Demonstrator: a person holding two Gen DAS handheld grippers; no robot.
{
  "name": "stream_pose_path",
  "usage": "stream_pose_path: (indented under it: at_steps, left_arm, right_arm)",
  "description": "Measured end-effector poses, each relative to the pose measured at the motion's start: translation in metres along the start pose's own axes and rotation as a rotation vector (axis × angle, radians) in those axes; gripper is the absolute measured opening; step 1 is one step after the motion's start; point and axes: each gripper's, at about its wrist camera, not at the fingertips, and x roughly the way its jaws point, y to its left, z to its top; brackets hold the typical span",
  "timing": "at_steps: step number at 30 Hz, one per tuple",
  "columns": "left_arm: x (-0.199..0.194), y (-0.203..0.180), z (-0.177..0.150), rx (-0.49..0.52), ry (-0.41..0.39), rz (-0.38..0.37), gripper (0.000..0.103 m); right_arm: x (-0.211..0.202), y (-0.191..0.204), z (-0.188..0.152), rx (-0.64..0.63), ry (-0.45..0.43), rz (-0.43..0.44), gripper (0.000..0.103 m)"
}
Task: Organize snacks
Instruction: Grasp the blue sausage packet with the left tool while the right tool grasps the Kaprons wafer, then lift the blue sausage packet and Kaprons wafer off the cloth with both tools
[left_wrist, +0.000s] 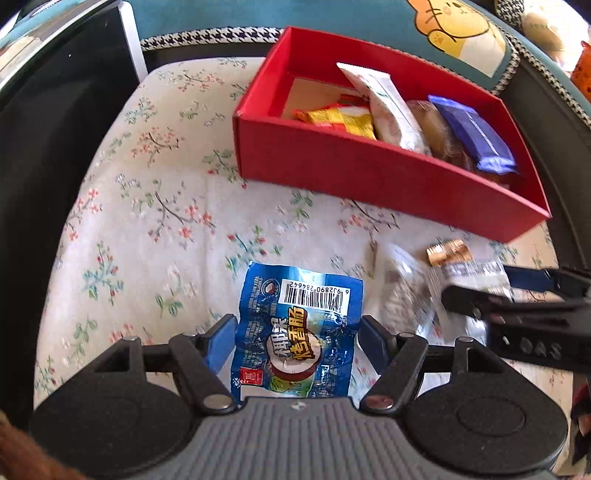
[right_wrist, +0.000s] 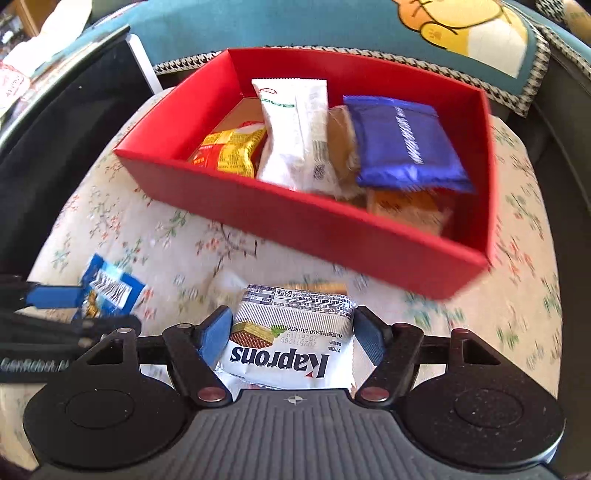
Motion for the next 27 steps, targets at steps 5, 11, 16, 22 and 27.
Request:
stream_pose_path:
  at_steps: [5, 11, 16, 22, 27]
  left_arm:
    - [-0.005, -0.014, -0.021, 0.021, 0.012, -0.026, 0.103]
    - [-0.002, -0.028, -0.049, 0.056, 0.049, -0.023, 0.103]
    - [0.005, -0.040, -0.063, 0.097, 0.057, 0.013, 0.103]
    - [0.004, -0.043, -0.069, 0.120, 0.042, 0.048, 0.103]
    - [0.005, -0.038, -0.069, 0.111, 0.035, 0.062, 0.103]
  right_arm:
    - [-0.020, 0.003, -0.035, -0.007, 0.019, 0.012, 0.077]
    - [-0.031, 0.003, -0.081, -0.018, 0.062, -0.019, 0.078]
    - [-0.030, 0.001, -0.105, -0.031, 0.085, -0.048, 0.081]
    - [-0.028, 0.003, -0.110, -0.054, 0.071, -0.061, 0.088]
    - [-0.026, 0.004, -0.110, -0.062, 0.068, -0.054, 0.091]
